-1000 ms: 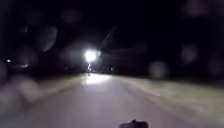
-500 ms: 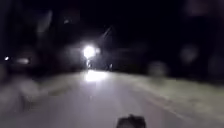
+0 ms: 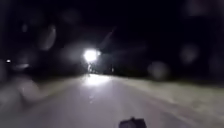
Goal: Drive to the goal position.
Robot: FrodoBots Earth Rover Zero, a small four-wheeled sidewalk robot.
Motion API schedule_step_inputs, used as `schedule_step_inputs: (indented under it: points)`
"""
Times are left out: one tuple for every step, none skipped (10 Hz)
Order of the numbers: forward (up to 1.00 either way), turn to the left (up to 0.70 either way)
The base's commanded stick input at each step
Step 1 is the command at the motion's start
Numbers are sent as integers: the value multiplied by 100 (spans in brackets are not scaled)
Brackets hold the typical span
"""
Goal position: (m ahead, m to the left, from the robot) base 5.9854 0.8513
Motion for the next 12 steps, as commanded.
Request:
schedule_step_inputs:
  points:
    - [100,14]
    - [100,13]
    - [100,11]
    - [100,4]
    - [100,4]
    - [100,4]
    - [100,4]
    - [100,10]
    - [100,14]
    - [100,14]
    - [100,14]
    - [100,14]
